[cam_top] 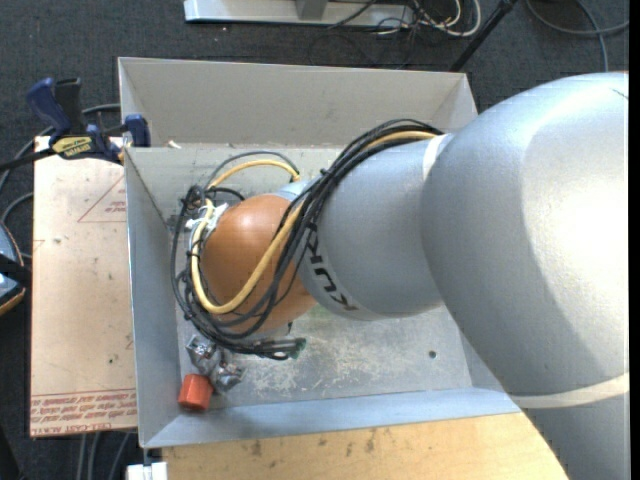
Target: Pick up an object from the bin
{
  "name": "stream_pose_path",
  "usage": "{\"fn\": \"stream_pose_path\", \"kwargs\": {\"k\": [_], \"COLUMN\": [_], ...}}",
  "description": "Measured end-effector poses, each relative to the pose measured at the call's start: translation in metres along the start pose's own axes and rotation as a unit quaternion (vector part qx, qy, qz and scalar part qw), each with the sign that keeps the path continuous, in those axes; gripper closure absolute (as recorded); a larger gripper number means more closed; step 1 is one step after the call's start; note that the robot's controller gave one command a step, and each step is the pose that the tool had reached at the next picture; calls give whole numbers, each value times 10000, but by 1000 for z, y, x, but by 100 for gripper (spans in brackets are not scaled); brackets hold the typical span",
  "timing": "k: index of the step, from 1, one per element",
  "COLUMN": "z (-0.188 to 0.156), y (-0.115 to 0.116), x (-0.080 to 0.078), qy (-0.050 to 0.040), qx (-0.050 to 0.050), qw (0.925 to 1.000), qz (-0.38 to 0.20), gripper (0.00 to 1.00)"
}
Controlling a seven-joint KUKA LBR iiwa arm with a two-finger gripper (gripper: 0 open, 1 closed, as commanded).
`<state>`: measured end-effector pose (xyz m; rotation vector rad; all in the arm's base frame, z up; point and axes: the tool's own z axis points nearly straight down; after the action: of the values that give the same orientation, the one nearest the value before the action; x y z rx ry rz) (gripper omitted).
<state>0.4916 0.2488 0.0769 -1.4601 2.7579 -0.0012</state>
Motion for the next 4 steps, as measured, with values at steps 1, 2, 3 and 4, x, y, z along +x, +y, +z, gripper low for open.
{"fn": "stream_pose_path", "kwargs": {"k": [1, 2, 3, 4], "z": [-29, -27, 2, 1], "y": [-3, -2, 4, 4], "x": [1, 2, 7, 5], "qy": [62, 76, 59, 39], "qx": [-45, -59, -39, -39], "qw": [9997, 9997, 9869, 9869], "qz": [-230, -230, -1611, -1614], "gripper": [100, 0, 0, 100]}}
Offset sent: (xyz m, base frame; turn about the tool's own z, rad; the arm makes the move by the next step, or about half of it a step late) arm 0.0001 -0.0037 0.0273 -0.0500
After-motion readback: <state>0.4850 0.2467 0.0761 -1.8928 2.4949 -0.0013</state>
